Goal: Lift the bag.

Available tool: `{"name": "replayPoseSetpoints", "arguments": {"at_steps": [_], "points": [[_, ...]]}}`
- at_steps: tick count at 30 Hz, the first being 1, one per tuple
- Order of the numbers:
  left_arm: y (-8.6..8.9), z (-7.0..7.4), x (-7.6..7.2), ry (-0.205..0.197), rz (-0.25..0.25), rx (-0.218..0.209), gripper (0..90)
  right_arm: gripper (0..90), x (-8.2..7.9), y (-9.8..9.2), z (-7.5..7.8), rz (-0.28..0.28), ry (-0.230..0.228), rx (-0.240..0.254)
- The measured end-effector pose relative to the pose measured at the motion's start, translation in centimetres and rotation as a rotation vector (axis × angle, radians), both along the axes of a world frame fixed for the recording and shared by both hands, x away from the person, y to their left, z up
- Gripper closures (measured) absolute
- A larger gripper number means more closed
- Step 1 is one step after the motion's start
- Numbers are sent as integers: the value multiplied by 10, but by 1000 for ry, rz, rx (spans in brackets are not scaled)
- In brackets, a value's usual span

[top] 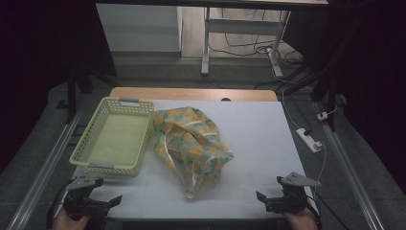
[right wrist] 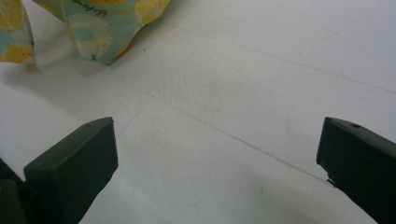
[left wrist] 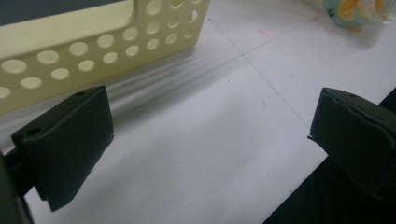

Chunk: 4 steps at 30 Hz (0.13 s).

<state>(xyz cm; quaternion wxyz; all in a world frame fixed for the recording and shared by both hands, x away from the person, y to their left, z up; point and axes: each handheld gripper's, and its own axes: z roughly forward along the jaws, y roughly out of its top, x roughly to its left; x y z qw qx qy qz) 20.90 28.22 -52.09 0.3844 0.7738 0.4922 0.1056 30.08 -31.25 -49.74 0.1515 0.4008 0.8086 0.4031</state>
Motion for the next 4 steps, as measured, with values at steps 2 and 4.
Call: {"name": "replayPoseSetpoints", "arguments": {"at_steps": [2,4], "points": [[-1,0,1,5,-4,5,0,0,1,-1,0,-2,9,10],[-1,0,1,6,-4,1,0,0,2,0,-1,-8,14,-1]]}}
